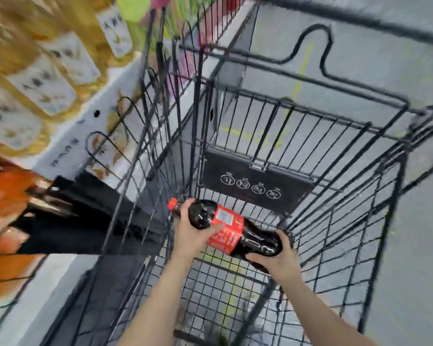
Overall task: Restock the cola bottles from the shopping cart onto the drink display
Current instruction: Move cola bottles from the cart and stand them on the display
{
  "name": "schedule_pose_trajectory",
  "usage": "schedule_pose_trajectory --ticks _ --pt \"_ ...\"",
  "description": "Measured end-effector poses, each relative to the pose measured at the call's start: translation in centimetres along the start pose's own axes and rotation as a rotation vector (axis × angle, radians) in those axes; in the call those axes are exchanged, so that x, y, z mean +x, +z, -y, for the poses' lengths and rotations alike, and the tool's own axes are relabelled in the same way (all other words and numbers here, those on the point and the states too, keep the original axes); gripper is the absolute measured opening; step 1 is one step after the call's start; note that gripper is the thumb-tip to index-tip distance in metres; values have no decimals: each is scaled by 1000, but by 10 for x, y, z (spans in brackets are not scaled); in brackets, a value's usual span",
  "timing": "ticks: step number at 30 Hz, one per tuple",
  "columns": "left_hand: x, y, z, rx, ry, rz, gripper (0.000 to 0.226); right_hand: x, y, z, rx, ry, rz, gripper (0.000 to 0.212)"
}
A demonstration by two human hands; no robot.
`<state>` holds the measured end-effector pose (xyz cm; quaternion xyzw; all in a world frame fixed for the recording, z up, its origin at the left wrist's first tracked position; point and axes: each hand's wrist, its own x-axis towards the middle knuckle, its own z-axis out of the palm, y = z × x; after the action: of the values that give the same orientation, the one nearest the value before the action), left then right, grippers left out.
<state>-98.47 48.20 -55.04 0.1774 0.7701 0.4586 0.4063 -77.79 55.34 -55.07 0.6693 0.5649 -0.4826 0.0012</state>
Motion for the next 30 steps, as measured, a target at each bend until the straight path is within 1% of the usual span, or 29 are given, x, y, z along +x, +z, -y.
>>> schedule_pose_trajectory --ticks 6,7,9,11,12,15,18,20,23,26,27,28,30 --pt "-81 -46 -82 88 165 -18 89 -77 -32 15 97 -149 -127 119" --pt "-95 -53 -93 111 208 -32 90 -96 -38 22 105 -175 -146 118" --pt "-122 -66 -112 129 291 -45 91 -136 -52 36 113 -232 -172 109" --pt "-149 -76 -126 111 340 -55 90 -170 -63 43 132 -273 -173 101" --pt "-163 -80 -131 102 368 -64 89 -184 -67 43 143 -290 -185 100" --pt "-205 -91 -142 83 443 -128 87 -224 -75 41 140 -350 -207 105" --pt "-251 -98 -145 37 491 -198 67 -253 -80 28 156 -404 -230 106" --pt "-284 -100 -144 24 549 -277 61 -273 -83 18 147 -441 -216 109" --pt "-330 -105 -142 -32 640 -383 74 -306 -84 -2 190 -488 -168 113" --pt "-379 -111 -139 -85 689 -482 88 -342 -82 -26 259 -547 -157 96" --pt "-394 -114 -139 -104 694 -510 90 -352 -81 -32 261 -549 -150 96" --pt "-398 -113 -139 -109 685 -529 89 -352 -81 -35 267 -551 -141 101" --pt "-437 -129 -130 -126 688 -578 82 -387 -80 -48 264 -583 -82 109"
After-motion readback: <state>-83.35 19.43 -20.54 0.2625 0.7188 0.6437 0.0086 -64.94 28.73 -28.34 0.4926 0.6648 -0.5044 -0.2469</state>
